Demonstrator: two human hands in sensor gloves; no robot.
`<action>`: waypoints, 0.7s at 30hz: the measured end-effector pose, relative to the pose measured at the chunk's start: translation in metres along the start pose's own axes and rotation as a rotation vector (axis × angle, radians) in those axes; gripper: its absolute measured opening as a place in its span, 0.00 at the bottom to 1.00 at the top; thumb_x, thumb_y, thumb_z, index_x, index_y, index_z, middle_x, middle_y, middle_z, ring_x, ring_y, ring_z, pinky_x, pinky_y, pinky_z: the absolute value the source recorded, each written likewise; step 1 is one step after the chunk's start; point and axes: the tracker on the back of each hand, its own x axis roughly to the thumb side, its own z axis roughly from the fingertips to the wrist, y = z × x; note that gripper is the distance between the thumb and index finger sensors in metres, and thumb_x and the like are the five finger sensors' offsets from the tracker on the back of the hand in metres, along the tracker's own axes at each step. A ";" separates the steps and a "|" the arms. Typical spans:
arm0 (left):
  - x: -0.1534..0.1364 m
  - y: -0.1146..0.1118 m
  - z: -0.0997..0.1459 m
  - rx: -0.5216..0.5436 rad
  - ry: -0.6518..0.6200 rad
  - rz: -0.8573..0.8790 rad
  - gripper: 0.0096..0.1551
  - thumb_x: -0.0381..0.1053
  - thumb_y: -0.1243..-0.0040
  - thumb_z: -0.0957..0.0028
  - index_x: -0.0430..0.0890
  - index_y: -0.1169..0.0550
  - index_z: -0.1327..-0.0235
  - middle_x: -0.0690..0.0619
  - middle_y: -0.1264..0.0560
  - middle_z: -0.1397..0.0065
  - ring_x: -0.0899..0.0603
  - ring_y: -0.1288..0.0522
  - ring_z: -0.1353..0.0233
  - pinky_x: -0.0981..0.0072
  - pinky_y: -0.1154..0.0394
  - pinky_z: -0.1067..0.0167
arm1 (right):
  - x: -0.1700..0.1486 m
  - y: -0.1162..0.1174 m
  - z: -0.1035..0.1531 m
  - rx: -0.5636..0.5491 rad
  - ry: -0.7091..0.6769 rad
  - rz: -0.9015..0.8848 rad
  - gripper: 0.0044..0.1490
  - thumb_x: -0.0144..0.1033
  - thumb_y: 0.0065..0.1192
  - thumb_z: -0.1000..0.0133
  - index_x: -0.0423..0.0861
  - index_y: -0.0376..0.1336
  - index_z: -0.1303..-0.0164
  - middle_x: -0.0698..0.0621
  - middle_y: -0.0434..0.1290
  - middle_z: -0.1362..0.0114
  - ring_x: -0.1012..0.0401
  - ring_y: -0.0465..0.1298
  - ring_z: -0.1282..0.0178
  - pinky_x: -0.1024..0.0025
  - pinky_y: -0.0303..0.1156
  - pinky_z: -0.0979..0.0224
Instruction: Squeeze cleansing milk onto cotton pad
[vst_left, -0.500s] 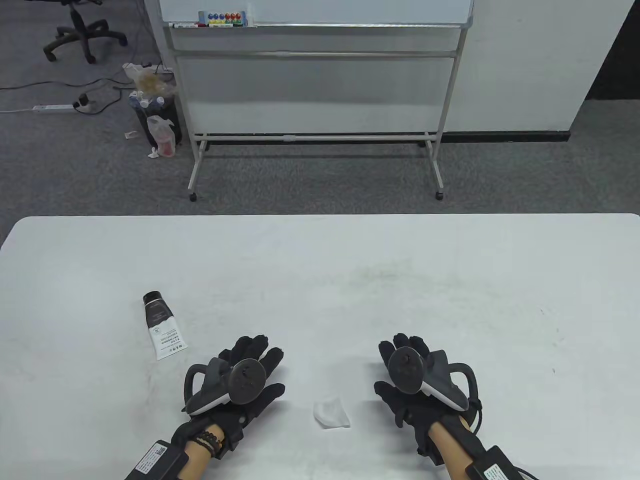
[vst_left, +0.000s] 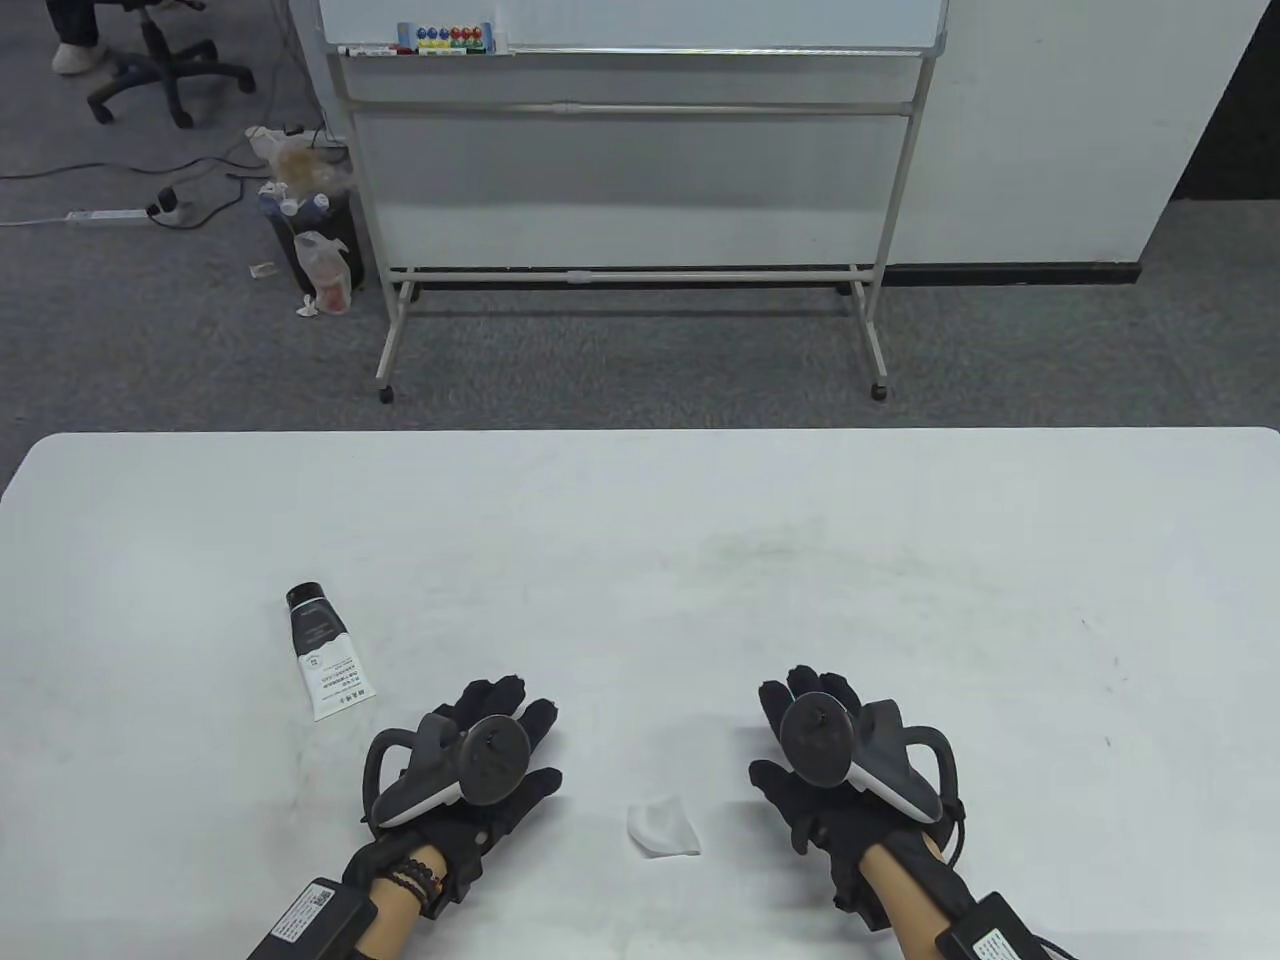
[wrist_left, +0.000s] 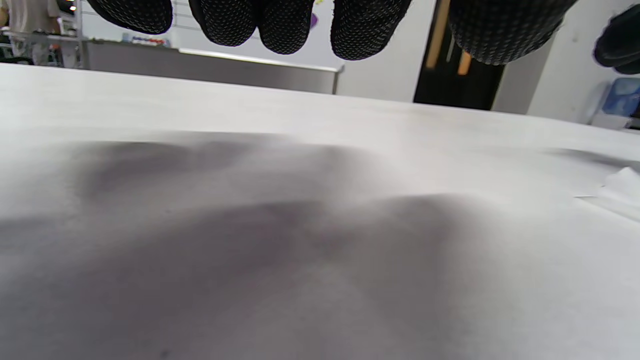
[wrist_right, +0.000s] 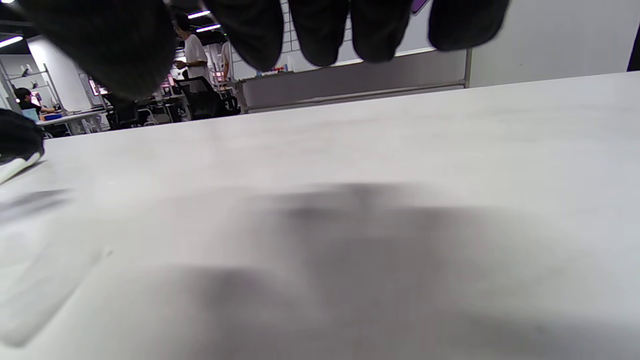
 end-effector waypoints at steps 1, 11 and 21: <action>-0.003 0.000 -0.001 -0.002 0.015 0.004 0.43 0.68 0.49 0.50 0.53 0.37 0.22 0.41 0.45 0.13 0.30 0.45 0.16 0.27 0.42 0.28 | 0.000 0.000 0.000 0.000 -0.002 0.000 0.53 0.62 0.59 0.51 0.53 0.50 0.16 0.46 0.51 0.11 0.44 0.53 0.10 0.37 0.55 0.20; -0.066 0.020 -0.030 0.012 0.274 -0.076 0.45 0.67 0.47 0.51 0.50 0.38 0.21 0.40 0.45 0.13 0.29 0.45 0.17 0.28 0.41 0.28 | 0.000 0.000 0.000 0.012 0.002 -0.023 0.53 0.62 0.59 0.51 0.53 0.50 0.16 0.45 0.52 0.12 0.43 0.54 0.11 0.38 0.55 0.21; -0.152 0.037 -0.050 -0.024 0.906 -0.200 0.58 0.72 0.47 0.51 0.37 0.44 0.20 0.31 0.45 0.17 0.27 0.40 0.22 0.36 0.33 0.31 | 0.001 -0.001 -0.002 0.010 0.005 -0.021 0.52 0.61 0.59 0.51 0.52 0.51 0.16 0.45 0.53 0.12 0.43 0.55 0.11 0.38 0.56 0.21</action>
